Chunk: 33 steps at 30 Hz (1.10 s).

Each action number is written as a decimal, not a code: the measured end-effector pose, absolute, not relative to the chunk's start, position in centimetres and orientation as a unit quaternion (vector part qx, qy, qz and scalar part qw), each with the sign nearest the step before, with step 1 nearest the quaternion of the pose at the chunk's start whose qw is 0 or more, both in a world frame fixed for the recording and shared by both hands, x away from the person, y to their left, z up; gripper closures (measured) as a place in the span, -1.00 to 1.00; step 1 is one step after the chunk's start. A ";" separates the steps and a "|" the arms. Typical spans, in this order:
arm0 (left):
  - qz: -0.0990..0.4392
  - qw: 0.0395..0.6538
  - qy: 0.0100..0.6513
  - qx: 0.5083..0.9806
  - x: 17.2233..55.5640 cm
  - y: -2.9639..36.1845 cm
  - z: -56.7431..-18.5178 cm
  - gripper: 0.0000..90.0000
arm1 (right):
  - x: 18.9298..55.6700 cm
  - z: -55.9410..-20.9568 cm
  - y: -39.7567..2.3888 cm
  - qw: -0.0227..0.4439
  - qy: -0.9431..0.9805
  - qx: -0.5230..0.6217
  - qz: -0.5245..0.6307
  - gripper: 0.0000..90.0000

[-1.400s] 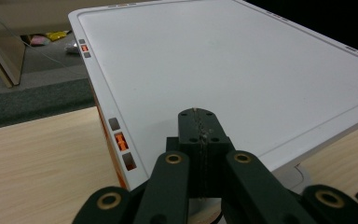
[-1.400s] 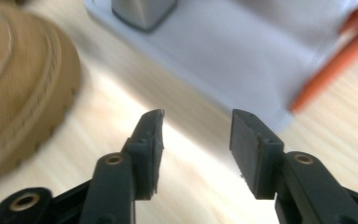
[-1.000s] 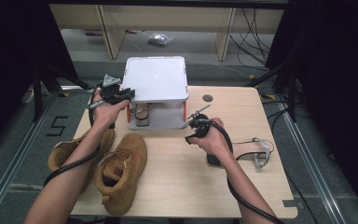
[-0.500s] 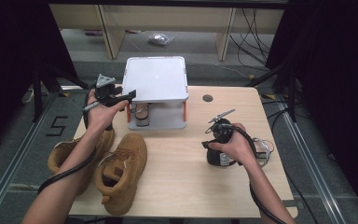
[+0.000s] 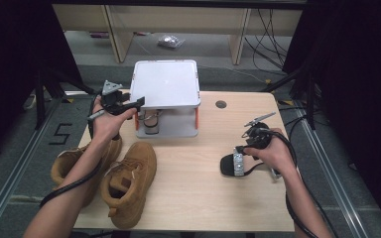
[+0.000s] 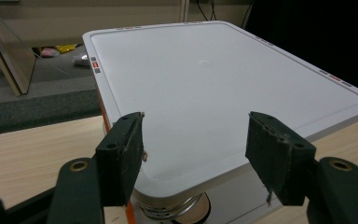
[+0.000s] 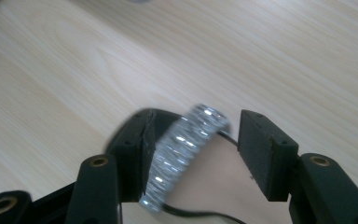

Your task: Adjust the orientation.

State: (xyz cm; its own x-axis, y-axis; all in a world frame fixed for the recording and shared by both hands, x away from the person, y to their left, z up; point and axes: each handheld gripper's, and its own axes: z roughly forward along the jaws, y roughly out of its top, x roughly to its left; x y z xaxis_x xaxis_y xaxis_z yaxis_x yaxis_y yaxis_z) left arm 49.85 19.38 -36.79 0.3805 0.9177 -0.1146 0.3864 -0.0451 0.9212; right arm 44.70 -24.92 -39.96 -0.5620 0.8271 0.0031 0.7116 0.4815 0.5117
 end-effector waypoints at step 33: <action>0.274 0.491 0.481 0.673 49.5 19.5 -36.5 -0.22 | 47.7 -43.2 -32.2 0.068 0.888 0.447 0.082 -0.41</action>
State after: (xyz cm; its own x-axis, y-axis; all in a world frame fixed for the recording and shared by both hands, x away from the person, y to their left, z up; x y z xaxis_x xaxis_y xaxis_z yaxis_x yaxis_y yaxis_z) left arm 49.54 19.47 -36.51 0.3871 0.9163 -0.1023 0.3777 -0.0564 0.9242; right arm 47.67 -32.18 -43.21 -0.5911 0.8052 -0.0481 0.7827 0.5869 0.2072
